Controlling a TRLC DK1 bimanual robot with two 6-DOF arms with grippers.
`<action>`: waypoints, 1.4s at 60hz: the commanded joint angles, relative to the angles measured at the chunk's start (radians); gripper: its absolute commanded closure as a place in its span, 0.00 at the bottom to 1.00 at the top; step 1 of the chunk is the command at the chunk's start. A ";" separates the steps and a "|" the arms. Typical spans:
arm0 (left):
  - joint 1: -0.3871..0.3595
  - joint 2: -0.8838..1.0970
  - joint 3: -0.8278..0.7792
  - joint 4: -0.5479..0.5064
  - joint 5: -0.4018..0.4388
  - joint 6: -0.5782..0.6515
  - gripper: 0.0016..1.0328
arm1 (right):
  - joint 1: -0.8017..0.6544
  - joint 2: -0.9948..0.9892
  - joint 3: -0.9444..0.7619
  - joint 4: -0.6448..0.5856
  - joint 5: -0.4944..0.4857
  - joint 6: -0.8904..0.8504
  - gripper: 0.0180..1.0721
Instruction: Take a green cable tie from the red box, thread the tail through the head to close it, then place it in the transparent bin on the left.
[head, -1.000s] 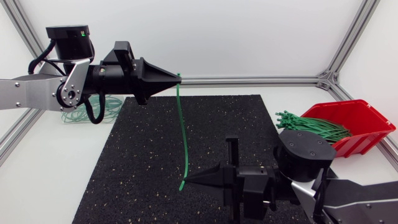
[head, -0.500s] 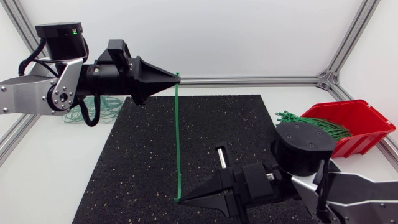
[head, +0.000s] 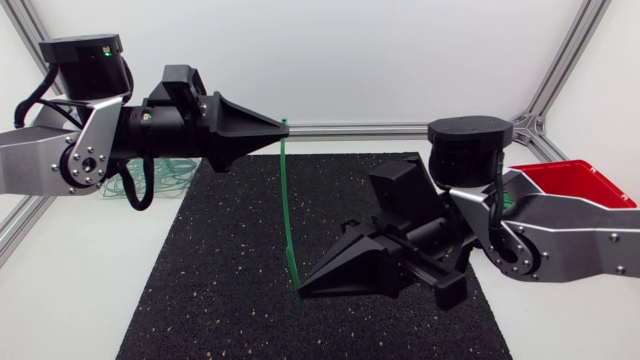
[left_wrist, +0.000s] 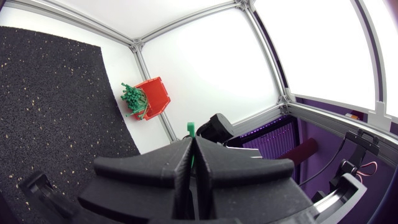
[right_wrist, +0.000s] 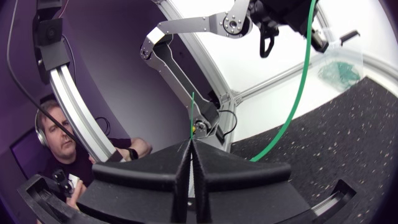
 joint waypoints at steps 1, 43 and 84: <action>-0.007 -0.036 -0.036 0.007 -0.010 0.014 0.96 | 0.053 -0.063 0.025 -0.090 -0.016 0.068 0.95; -0.208 -0.423 -0.295 0.005 -0.282 0.232 0.96 | 0.077 -0.252 0.180 -0.170 0.024 0.723 0.95; -0.262 -0.443 -0.363 0.010 -0.380 0.349 0.96 | 0.043 -0.207 0.445 -0.788 0.112 0.815 0.95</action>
